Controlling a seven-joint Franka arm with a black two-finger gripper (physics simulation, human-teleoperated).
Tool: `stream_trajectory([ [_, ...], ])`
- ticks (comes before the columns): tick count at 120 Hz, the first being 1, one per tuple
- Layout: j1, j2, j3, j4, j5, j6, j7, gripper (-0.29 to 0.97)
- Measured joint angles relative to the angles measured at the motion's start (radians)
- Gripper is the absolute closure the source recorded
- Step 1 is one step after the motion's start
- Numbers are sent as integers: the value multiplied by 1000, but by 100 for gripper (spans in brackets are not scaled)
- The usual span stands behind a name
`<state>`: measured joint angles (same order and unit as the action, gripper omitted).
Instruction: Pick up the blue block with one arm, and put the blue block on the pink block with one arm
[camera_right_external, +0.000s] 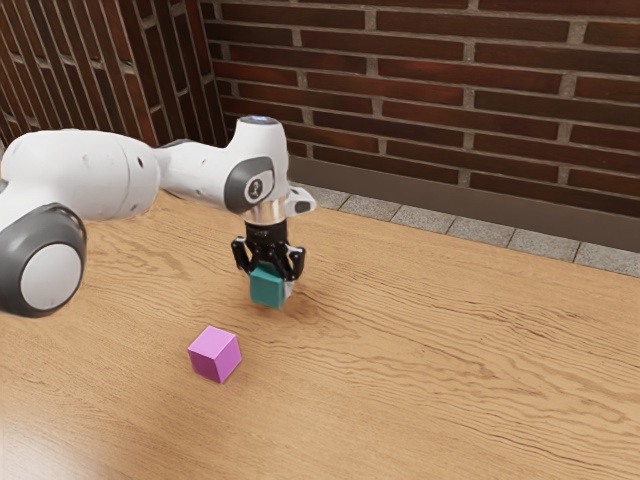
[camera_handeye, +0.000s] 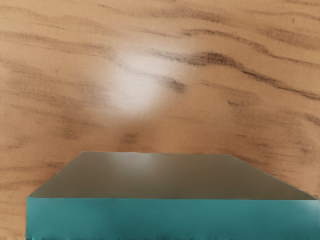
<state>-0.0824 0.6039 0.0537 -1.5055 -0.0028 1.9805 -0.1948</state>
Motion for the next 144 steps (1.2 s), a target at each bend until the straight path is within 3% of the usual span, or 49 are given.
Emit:
stream_trajectory([
  [67,-33,-392,36,-429,-23,-41,145,37],
  [144,-34,-388,61,-514,-18,-36,241,37],
])
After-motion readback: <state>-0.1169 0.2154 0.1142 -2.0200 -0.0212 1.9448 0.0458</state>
